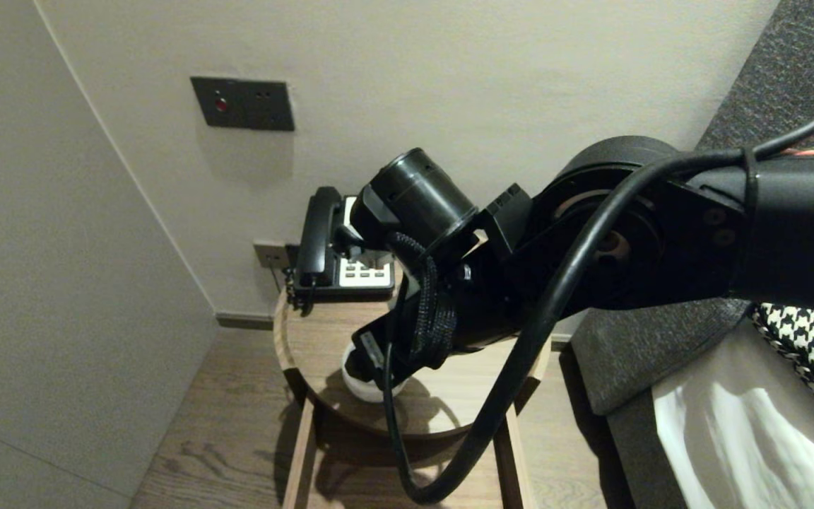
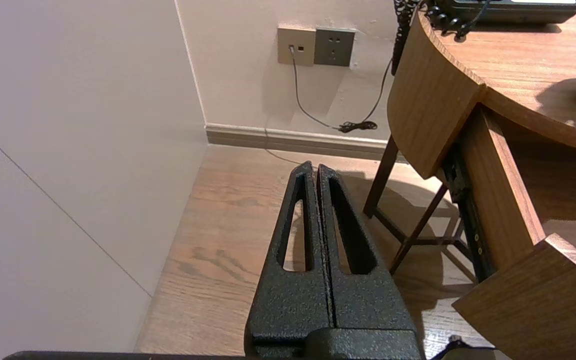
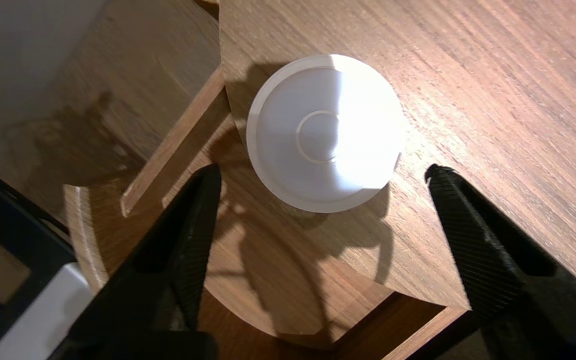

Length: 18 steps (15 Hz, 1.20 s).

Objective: Put the remote controls on the table in the drawer one by one

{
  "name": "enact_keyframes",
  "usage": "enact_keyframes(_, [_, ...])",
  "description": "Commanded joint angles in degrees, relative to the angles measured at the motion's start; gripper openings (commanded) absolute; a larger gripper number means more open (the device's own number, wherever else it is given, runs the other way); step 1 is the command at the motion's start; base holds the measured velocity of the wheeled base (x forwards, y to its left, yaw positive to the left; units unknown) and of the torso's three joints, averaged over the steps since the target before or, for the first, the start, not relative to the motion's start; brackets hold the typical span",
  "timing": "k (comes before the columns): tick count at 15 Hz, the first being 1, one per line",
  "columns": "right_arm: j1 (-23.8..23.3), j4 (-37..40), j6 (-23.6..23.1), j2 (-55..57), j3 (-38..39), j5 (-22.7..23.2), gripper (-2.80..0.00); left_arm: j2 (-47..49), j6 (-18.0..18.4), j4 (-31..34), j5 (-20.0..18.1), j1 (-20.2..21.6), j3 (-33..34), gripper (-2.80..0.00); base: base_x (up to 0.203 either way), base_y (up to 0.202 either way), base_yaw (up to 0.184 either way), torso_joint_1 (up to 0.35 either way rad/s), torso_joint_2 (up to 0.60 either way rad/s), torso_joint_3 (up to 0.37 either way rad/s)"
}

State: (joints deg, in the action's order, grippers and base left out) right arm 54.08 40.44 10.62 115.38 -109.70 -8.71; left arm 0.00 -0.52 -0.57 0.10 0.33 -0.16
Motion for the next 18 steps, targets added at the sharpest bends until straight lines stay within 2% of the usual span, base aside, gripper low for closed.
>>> enact_keyframes(1, [0.48,0.13,-0.61,1.58,0.02,-1.74,0.00,0.00,0.00,-0.04,-0.01,0.02,-0.02,-2.80,0.000,0.000,0.000,0.000,0.00,0.000])
enact_keyframes(3, [0.50,-0.09,-1.31,2.40,0.02,-2.98,0.00,0.00,0.00,-0.04,-0.01,0.02,-0.02,-2.80,0.000,0.000,0.000,0.000,0.00,0.000])
enact_keyframes(18, [0.40,-1.24,-2.63,5.39,0.02,-2.89,0.00,0.00,0.00,-0.04,-0.01,0.02,-0.01,-2.80,0.000,0.000,0.000,0.000,0.00,0.000])
